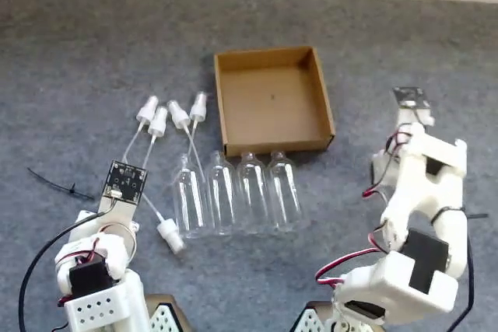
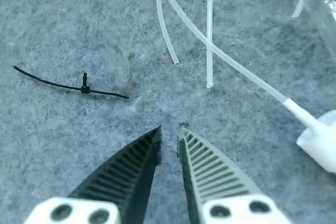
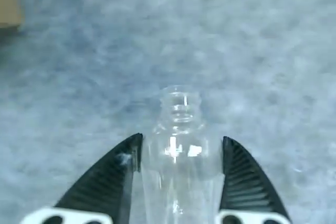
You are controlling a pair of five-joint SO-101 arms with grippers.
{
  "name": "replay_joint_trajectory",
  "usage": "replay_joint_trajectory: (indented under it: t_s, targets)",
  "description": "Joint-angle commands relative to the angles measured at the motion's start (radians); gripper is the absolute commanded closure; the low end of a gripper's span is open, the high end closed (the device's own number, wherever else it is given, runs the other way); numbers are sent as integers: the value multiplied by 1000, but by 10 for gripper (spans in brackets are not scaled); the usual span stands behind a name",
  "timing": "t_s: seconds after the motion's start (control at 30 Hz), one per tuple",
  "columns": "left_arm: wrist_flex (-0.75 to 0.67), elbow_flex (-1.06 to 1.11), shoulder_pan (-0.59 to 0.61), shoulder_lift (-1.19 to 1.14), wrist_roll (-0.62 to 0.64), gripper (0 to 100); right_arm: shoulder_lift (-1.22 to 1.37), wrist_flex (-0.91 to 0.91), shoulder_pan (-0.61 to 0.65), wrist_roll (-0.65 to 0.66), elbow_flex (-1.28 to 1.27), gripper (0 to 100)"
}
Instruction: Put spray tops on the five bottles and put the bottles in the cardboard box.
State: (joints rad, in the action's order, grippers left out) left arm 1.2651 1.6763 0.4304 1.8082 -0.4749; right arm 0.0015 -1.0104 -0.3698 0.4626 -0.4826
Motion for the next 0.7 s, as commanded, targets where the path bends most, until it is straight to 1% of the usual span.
replay_joint_trajectory:
  t_s: [0.0,0.17,0.3,0.5,0.67]
  targets:
    - [-25,19,-16,1,-6,943,-7,35,-59,2,48,876]
    - [-25,19,-16,1,-6,943,-8,31,-70,49,45,875]
    - [-25,19,-16,1,-6,943,-12,31,-70,57,45,872]
    - [-25,19,-16,1,-6,943,-13,30,-70,60,47,773]
    - [-25,19,-16,1,-6,943,-13,-10,-70,153,47,766]
